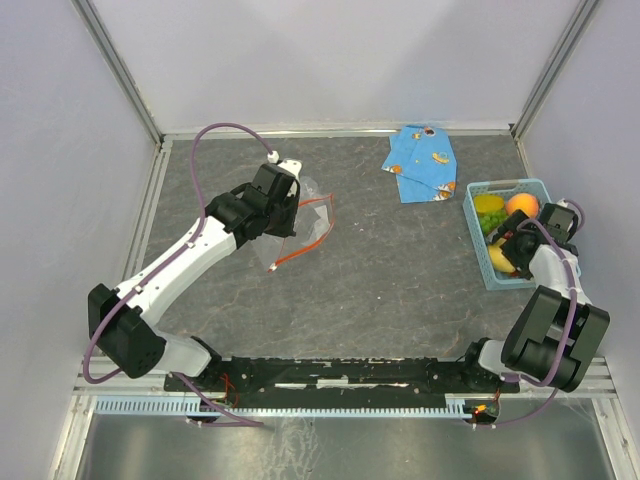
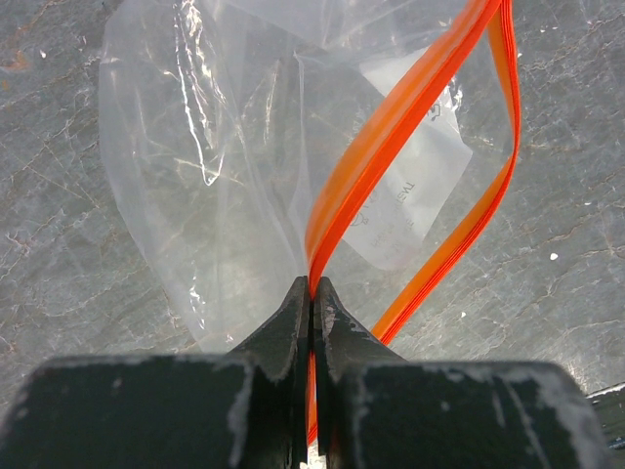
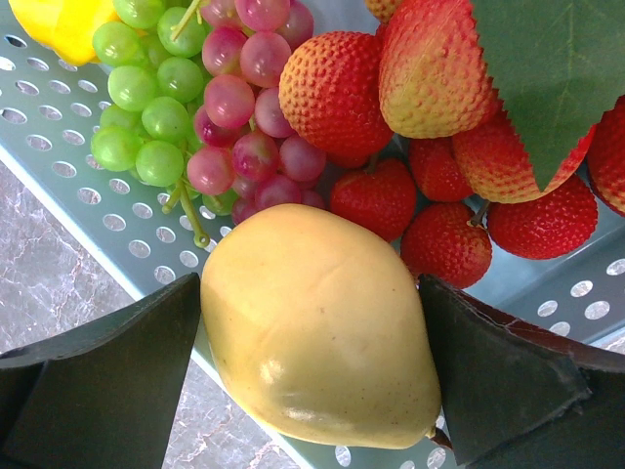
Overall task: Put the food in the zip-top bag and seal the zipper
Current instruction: Pick up the fake fruit from the bin.
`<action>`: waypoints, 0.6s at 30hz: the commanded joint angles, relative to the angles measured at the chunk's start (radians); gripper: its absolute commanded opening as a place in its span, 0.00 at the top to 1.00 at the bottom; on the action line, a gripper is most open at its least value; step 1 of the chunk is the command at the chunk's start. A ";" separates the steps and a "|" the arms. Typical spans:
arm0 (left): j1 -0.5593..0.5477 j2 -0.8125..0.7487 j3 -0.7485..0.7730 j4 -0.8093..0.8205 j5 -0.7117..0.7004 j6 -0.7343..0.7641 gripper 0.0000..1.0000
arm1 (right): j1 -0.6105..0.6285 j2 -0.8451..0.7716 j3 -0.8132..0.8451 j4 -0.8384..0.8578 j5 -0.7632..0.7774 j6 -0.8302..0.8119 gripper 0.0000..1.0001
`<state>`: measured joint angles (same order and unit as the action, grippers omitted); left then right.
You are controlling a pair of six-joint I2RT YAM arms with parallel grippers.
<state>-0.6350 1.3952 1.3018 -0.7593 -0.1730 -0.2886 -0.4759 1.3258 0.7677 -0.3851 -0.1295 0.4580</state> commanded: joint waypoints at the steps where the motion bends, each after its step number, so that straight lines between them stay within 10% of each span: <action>1: 0.006 -0.013 0.002 0.041 0.010 0.049 0.97 | 0.005 0.008 -0.015 0.045 -0.011 0.026 0.01; 18: 0.013 -0.030 0.004 0.041 0.043 0.049 0.97 | 0.004 -0.126 0.000 0.001 -0.014 0.006 0.32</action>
<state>-0.6281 1.3949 1.3018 -0.7551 -0.1547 -0.2886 -0.4751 1.2778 0.7547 -0.3779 -0.1349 0.4736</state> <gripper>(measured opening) 0.043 0.884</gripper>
